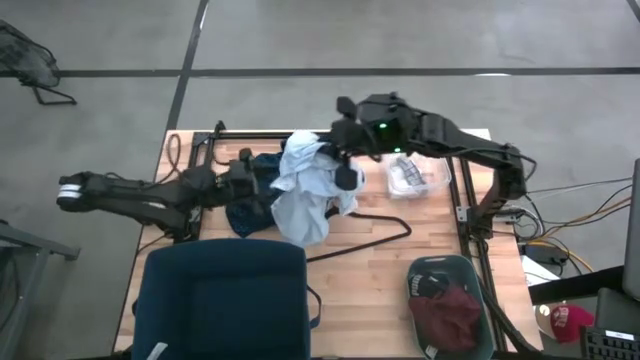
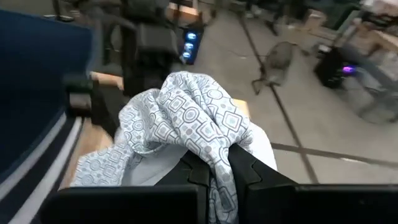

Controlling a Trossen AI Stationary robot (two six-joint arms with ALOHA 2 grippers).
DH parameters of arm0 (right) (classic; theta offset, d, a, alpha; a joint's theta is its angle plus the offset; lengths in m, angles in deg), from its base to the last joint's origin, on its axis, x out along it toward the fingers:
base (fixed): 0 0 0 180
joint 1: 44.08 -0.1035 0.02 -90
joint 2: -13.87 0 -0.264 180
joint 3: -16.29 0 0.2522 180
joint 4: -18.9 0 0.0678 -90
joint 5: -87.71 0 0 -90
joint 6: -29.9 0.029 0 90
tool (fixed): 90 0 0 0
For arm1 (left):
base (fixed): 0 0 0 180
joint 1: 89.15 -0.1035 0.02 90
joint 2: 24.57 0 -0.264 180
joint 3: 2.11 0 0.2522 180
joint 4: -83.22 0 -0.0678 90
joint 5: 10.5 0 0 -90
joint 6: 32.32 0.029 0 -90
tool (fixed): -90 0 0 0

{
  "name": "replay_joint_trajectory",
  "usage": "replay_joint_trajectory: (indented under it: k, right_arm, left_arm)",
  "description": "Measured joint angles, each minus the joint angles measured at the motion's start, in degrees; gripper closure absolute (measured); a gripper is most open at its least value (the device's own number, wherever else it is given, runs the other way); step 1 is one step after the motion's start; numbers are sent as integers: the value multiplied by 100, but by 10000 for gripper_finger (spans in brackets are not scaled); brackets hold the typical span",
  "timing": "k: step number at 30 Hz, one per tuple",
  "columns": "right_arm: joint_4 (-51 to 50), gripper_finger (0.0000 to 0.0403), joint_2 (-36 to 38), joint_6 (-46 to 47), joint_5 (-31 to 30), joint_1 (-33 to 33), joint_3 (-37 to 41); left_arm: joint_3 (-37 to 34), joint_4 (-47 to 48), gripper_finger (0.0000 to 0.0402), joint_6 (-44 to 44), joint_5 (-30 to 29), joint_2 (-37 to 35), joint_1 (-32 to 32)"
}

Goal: Pick & Place Cloths
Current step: Put the white shirt into the blue laundry bin

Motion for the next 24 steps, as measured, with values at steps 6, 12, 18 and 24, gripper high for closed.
replay_joint_trajectory:
  k: [6,12,18,24]
  right_arm:
    - [-17,393,-527,97,915,0,-477]
    - [-14,393,-657,268,2014,36,-635]
    - [-238,392,-578,270,2104,172,-543]
    - [-661,392,-561,-157,2551,236,-424]
  left_arm:
    - [513,57,109,-46,-617,842,-11]
    - [797,-256,98,354,-467,1285,-24]
    - [1002,-335,97,765,1064,1401,2]
    - [1007,-1054,97,592,1073,1370,2]
